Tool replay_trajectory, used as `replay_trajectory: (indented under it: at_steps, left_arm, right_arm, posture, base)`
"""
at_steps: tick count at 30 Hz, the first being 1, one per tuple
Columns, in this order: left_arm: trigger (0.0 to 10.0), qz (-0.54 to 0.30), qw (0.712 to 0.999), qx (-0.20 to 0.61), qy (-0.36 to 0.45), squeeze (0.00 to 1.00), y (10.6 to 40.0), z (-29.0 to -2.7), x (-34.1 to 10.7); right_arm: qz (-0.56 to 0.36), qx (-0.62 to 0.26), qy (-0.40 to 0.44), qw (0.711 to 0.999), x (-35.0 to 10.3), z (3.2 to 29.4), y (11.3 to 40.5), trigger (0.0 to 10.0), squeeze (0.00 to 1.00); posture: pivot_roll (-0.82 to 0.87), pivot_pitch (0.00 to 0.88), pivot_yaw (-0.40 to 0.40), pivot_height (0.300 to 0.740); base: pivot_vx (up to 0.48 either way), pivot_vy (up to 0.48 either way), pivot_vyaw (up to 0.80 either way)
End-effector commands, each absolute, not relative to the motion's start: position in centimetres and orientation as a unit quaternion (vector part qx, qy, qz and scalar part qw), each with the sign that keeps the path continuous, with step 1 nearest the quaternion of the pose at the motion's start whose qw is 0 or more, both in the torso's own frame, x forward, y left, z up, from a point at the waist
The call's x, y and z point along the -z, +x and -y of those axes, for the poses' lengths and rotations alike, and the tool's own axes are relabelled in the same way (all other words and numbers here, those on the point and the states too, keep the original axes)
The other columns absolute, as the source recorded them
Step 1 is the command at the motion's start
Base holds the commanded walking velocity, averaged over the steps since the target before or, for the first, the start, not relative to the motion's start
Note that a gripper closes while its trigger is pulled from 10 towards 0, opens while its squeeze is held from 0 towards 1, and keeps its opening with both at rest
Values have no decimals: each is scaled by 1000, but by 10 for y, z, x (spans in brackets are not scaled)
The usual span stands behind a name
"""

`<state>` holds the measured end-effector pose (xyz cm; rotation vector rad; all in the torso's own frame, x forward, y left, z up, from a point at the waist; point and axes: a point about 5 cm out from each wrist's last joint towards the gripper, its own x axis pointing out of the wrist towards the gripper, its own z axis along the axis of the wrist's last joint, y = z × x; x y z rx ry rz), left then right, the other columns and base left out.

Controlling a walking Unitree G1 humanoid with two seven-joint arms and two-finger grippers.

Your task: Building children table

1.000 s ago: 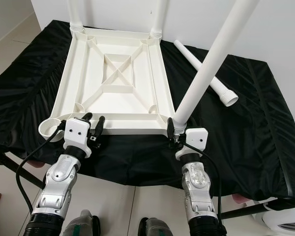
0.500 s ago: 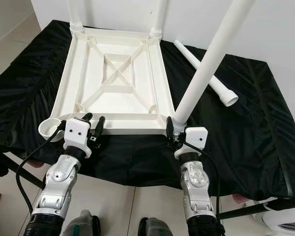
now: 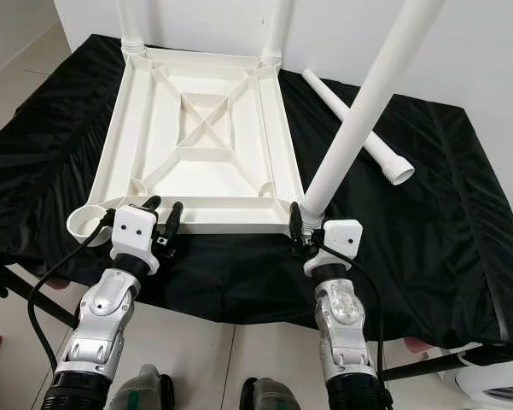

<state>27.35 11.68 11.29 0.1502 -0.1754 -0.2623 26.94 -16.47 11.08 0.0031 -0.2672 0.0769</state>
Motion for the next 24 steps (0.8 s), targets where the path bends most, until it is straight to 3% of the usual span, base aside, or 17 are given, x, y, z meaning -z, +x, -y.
replay_trajectory:
  at_steps: [1, 24]
  left_arm:
    - [10000, 85, 991, 88, 62, 0, 272, -116, -112]
    - [10000, 85, 990, 92, 60, 0, 272, -113, -112]
  right_arm:
    - [134, -37, 6, 990, -113, 168, 269, 10000, 0]
    - [111, -158, -25, 981, -132, 188, 300, 10000, 0]
  posture:
    - [32, 74, -79, 740]
    - [37, 64, -76, 740]
  base:
    - [0, 0, 0]
    - [0, 0, 0]
